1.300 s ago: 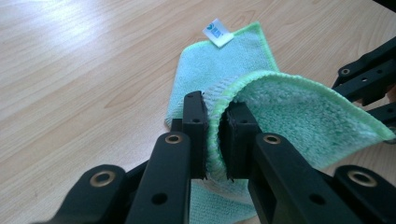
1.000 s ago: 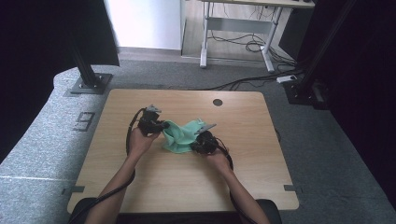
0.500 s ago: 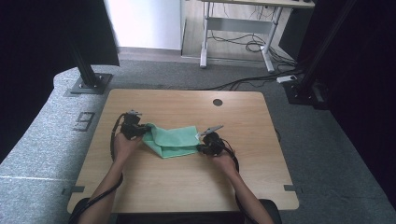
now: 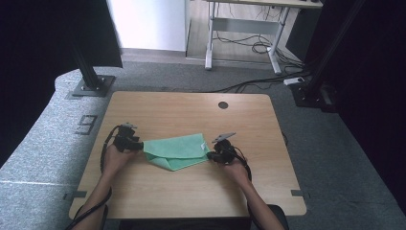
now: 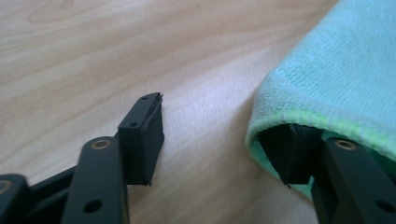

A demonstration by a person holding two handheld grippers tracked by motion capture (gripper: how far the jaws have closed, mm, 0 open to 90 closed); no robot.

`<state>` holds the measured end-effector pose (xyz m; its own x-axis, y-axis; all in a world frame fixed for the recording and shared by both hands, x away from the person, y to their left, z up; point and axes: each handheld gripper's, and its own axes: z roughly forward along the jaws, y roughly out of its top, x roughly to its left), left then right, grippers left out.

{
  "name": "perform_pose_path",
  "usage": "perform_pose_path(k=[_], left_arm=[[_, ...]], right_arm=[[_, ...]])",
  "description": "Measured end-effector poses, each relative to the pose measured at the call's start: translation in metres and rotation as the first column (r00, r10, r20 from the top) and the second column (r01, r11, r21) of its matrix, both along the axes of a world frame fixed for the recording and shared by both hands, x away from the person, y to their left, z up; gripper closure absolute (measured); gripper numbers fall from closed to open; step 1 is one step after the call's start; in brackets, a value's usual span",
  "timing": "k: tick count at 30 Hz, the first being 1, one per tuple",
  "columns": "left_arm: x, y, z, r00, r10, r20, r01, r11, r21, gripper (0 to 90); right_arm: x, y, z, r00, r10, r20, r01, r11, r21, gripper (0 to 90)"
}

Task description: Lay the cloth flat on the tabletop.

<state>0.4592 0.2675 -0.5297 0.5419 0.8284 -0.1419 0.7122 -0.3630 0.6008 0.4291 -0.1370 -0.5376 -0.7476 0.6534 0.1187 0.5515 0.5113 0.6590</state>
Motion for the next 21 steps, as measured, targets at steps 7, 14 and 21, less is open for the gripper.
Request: perform_pose_path(k=[7,14,21], left_arm=[[-0.005,0.017,-0.001,0.9998,-0.016,-0.015,0.016,0.9990,-0.043,31.7],[-0.009,0.028,0.000,0.9983,-0.057,-0.010,0.057,0.9975,-0.041,25.0],[-0.014,0.034,0.003,0.9941,-0.108,-0.004,0.108,0.9940,-0.016,22.2]], right_arm=[[-0.003,-0.002,0.000,1.0000,-0.007,0.001,0.007,1.000,0.005,85.7],[-0.004,-0.003,0.000,0.9999,-0.013,-0.003,0.013,1.000,0.001,86.8],[-0.005,-0.004,0.000,0.9999,-0.015,-0.001,0.015,1.000,-0.010,88.0]])
